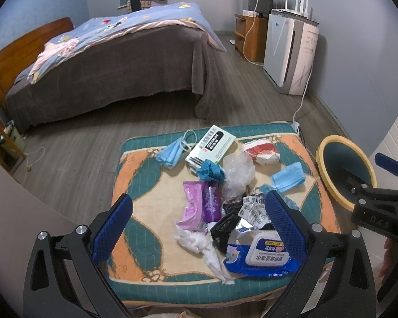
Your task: Collect trash
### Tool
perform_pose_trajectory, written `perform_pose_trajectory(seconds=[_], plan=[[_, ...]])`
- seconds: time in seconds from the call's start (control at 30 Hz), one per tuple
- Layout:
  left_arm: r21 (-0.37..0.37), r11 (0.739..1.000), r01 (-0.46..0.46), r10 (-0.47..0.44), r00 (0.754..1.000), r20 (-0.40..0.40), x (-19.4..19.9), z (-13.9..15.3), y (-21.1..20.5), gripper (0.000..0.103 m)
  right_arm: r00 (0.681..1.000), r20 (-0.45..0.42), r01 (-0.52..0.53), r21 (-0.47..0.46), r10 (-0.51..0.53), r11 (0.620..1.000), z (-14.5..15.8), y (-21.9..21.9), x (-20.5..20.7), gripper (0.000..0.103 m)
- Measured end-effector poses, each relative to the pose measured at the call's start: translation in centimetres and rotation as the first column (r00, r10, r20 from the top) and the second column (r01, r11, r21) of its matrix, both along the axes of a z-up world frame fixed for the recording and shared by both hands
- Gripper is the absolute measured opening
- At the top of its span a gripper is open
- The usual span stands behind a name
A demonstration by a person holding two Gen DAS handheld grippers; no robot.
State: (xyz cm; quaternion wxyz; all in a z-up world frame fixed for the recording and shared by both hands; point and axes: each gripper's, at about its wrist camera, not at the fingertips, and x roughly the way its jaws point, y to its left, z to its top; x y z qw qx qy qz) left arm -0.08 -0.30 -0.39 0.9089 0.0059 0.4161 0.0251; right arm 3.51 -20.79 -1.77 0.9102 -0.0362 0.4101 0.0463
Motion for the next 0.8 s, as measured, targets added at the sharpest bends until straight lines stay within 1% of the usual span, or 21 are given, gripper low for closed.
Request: perform_pose_trajectory(seconds=[0.17,0.3,0.37,0.43,0.5,0.57,0.6,0.63,0.67,0.7,0.73,0.77,0.8], plan=[[-0.003,1.000,-0.002,0.002,1.000,0.004,0.0,0.0,0.1,0.099,1.000,-0.003,0.001,0.001,-0.001,1.000,0.0,0.0,0.0,0.098],[-0.024,1.000,0.009,-0.008,1.000,0.018,-0.3,-0.5,0.6,0.099,1.000,-0.020,0.007,0.012,-0.006,1.000,-0.2,-0.3,0.2,0.098],[0.026,1.000,-0.010,0.009,0.999,0.037,-0.5,-0.5,0.8,0.099,1.000,-0.011,0.007,0.020,-0.007,1.000,-0.1,-0.5,0.5,0.098],[0.064,0.998,-0.006,0.003,0.999,0.051,-0.3,-0.6,0.8,0.099,1.000,0.008,-0.021,0.037,0.021,0.999,0.2,-0.5,1.0,0.098],[0.072,0.997,0.012,-0.015,0.999,0.043,0.0,-0.8,0.8,0.099,0.999,0.032,-0.036,0.020,0.035,0.999,0.4,-0.7,2.2,0.098],[0.044,0.998,0.053,-0.053,0.998,0.014,1.0,-1.3,0.8,0.099,0.999,0.021,-0.028,0.043,0.027,0.999,0.1,-1.3,3.5,0.098],[0.017,0.995,0.098,-0.097,0.995,-0.020,1.7,-1.9,0.9,0.099,1.000,0.000,-0.012,0.069,0.012,0.998,-0.4,-1.8,4.3,0.098],[0.018,0.993,0.113,-0.112,0.993,-0.045,2.4,-2.3,0.6,0.099,1.000,-0.021,-0.002,0.086,0.003,0.996,-0.8,-2.2,4.9,0.098],[0.008,0.992,0.129,-0.128,0.990,-0.059,3.0,-2.7,0.6,0.099,0.998,-0.065,0.002,0.107,0.005,0.994,-1.5,-2.6,5.8,0.098],[-0.014,0.990,0.144,-0.144,0.988,-0.060,3.5,-2.9,0.5,0.099,0.994,-0.106,-0.004,0.127,0.018,0.992,-2.2,-2.8,6.6,0.098],[-0.054,0.986,0.160,-0.163,0.985,-0.057,4.2,-3.0,0.9,0.099,0.992,-0.123,-0.006,0.133,0.022,0.991,-2.7,-2.8,7.2,0.098],[-0.075,0.984,0.160,-0.163,0.986,-0.045,4.9,-3.1,1.3,0.099,0.990,-0.140,0.002,0.125,0.015,0.992,-3.3,-2.9,7.8,0.098],[-0.072,0.986,0.152,-0.154,0.987,-0.034,5.3,-3.1,1.5,0.099,0.988,-0.153,0.009,0.115,0.009,0.993,-3.7,-2.9,8.1,0.098]])
